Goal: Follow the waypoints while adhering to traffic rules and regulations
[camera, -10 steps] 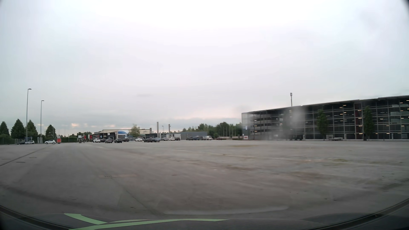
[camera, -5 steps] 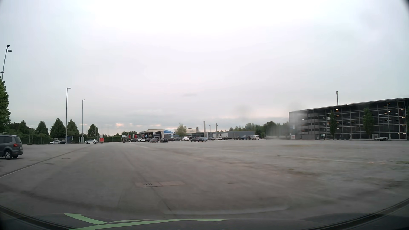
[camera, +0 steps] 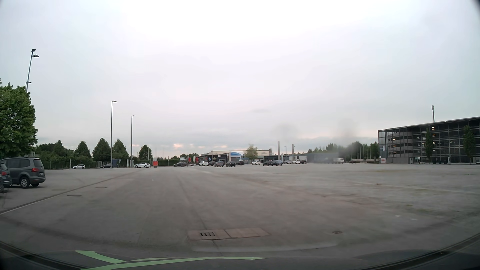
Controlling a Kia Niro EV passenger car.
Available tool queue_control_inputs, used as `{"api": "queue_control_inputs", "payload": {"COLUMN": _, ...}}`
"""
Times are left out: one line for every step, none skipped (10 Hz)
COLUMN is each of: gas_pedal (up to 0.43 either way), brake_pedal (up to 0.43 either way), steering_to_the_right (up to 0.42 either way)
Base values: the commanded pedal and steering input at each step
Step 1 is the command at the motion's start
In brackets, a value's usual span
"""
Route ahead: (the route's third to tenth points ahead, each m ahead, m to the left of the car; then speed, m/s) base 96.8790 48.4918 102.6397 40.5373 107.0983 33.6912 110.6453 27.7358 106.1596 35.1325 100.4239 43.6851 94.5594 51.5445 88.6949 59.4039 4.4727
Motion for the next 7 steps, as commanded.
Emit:
{"api": "queue_control_inputs", "payload": {"gas_pedal": 0.118, "brake_pedal": 0.000, "steering_to_the_right": -0.168}}
{"api": "queue_control_inputs", "payload": {"gas_pedal": 0.118, "brake_pedal": 0.000, "steering_to_the_right": -0.154}}
{"api": "queue_control_inputs", "payload": {"gas_pedal": 0.118, "brake_pedal": 0.000, "steering_to_the_right": -0.142}}
{"api": "queue_control_inputs", "payload": {"gas_pedal": 0.130, "brake_pedal": 0.000, "steering_to_the_right": -0.131}}
{"api": "queue_control_inputs", "payload": {"gas_pedal": 0.130, "brake_pedal": 0.000, "steering_to_the_right": -0.120}}
{"api": "queue_control_inputs", "payload": {"gas_pedal": 0.130, "brake_pedal": 0.000, "steering_to_the_right": -0.111}}
{"api": "queue_control_inputs", "payload": {"gas_pedal": 0.130, "brake_pedal": 0.000, "steering_to_the_right": -0.099}}
